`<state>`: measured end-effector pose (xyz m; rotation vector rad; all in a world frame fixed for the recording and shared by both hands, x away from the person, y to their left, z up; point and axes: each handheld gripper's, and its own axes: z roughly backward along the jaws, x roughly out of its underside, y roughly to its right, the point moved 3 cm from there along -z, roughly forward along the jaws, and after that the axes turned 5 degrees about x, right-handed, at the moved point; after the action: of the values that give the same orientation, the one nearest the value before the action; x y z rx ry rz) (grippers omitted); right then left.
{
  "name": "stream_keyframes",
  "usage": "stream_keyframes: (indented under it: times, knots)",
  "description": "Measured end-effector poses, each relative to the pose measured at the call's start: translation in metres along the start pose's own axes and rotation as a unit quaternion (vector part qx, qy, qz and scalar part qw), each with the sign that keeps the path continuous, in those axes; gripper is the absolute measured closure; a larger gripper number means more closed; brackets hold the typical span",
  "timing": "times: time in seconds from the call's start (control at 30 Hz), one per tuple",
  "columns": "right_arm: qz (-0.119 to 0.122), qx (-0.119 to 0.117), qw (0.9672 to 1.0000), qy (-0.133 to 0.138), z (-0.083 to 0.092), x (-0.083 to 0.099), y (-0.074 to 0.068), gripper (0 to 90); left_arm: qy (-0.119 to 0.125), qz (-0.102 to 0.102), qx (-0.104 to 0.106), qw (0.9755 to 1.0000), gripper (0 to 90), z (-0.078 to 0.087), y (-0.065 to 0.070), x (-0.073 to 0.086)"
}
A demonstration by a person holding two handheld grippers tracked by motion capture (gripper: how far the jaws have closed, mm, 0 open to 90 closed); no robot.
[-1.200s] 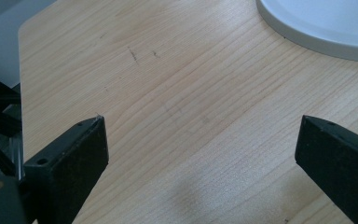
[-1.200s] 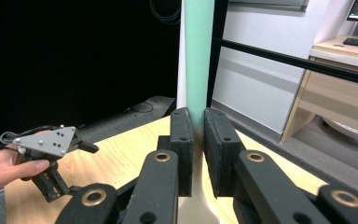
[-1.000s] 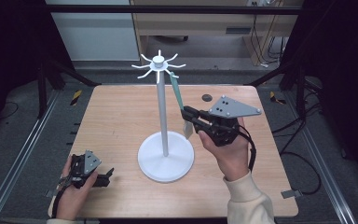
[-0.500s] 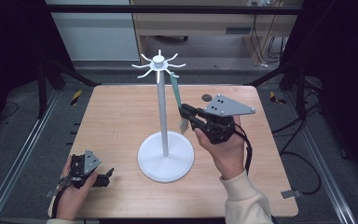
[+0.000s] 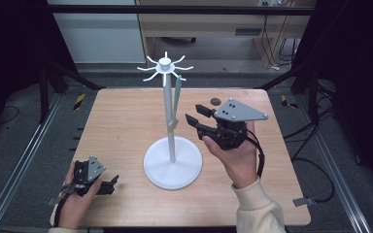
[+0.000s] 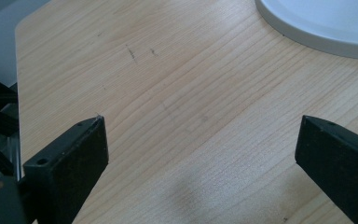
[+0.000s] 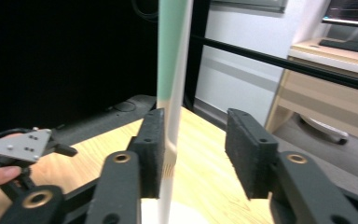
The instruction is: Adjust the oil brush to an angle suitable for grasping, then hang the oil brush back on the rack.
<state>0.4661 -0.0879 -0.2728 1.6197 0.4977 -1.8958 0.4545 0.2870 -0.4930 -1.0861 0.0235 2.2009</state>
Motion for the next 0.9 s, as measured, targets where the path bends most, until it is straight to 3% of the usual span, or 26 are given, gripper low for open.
stream_keyframes:
  times: [0.27,0.43,0.53,0.9]
  knots:
    - [-0.009,0.017,0.9998,-0.011,0.000,0.009,0.008,38.2,0.000,0.000,0.001,1.0000,2.1,0.000,0.000,0.000]
    - [-0.015,0.046,0.9987,-0.012,0.001,0.012,0.017,22.8,0.002,0.001,-0.002,1.0000,2.1,0.001,-0.001,0.000]
    - [-0.002,0.068,0.9975,-0.022,0.001,0.015,0.021,16.2,0.002,0.001,-0.003,1.0000,2.1,0.001,-0.001,0.000]
    - [0.004,0.085,0.9962,-0.019,0.004,0.021,0.032,9.7,0.003,0.003,-0.004,1.0000,2.2,0.001,-0.001,0.000]
